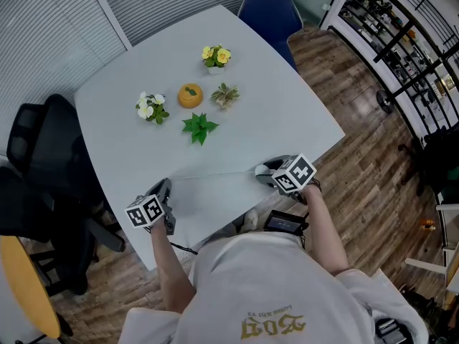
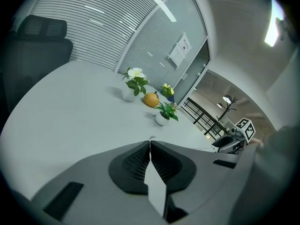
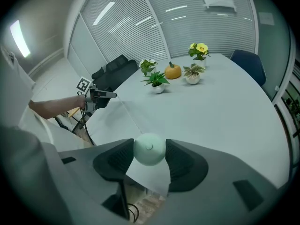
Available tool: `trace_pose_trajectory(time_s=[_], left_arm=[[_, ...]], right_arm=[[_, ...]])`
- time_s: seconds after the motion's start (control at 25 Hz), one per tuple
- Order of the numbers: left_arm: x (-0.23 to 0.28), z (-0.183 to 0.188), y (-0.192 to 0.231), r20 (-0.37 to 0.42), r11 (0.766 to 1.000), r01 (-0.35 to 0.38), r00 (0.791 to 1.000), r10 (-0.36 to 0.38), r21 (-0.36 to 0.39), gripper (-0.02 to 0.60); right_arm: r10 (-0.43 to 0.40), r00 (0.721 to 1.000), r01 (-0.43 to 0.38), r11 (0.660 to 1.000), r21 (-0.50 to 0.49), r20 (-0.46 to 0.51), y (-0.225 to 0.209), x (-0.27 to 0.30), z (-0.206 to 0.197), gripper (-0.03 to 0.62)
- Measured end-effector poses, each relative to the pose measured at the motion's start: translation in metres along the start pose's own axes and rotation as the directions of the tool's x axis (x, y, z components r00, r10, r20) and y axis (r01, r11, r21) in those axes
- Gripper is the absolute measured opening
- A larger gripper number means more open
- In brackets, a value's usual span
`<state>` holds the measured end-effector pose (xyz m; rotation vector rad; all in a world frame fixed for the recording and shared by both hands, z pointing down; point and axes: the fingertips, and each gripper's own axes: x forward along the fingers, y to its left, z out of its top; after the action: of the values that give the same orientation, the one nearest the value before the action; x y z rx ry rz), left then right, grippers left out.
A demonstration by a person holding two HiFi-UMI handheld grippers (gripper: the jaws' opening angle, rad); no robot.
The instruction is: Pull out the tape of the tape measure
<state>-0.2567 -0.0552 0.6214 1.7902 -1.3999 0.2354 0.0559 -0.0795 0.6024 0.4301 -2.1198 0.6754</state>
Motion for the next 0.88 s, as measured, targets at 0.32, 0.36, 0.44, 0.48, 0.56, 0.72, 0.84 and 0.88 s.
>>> trace_pose_trajectory(time_s=[0.32, 0.36, 0.44, 0.48, 0.56, 0.72, 0.84, 0.88], left_arm=[[-0.0023, 0.0001, 0.0027, 0.001, 1.000, -0.013, 1.000, 0.013, -0.004, 0.011], [-0.0023, 0.0000, 0.0030, 0.002, 1.000, -0.012, 1.000, 0.012, -0.004, 0.011], [-0.0021, 0.0003, 0.0025, 0.005, 1.000, -0.007, 1.000, 0.007, -0.002, 0.011], [-0.0020, 0.0006, 0.0021, 0.006, 1.000, -0.005, 1.000, 0.005, -0.002, 0.011], [-0.0013, 0.0017, 0.0007, 0.007, 1.000, 0.001, 1.000, -0.001, 0.002, 0.011], [-0.0008, 0.0013, 0.0029, 0.003, 1.000, -0.011, 1.000, 0.011, -0.004, 0.011], [-0.0002, 0.0015, 0.0055, 0.002, 1.000, -0.023, 1.000, 0.023, -0.012, 0.011], [-0.0001, 0.0019, 0.0059, 0.002, 1.000, -0.024, 1.000, 0.024, -0.012, 0.011]], right_arm=[[-0.001, 1.000, 0.001, 1.000, 0.009, -0.003, -0.0019, -0.0018, -0.0026, 0.229], [-0.002, 1.000, 0.002, 1.000, 0.010, -0.003, -0.0022, -0.0014, -0.0032, 0.229], [-0.002, 1.000, 0.002, 1.000, 0.012, -0.005, -0.0026, -0.0004, -0.0044, 0.229], [-0.002, 1.000, 0.002, 1.000, 0.013, -0.006, -0.0029, -0.0003, -0.0049, 0.229], [-0.003, 1.000, 0.004, 1.000, 0.013, -0.010, -0.0040, -0.0005, -0.0055, 0.229], [-0.005, 1.000, 0.006, 1.000, 0.013, -0.010, -0.0052, -0.0001, -0.0052, 0.229], [-0.007, 1.000, 0.007, 1.000, 0.011, -0.012, -0.0049, 0.0020, -0.0047, 0.229], [-0.008, 1.000, 0.008, 1.000, 0.008, -0.014, -0.0047, 0.0027, -0.0048, 0.229]])
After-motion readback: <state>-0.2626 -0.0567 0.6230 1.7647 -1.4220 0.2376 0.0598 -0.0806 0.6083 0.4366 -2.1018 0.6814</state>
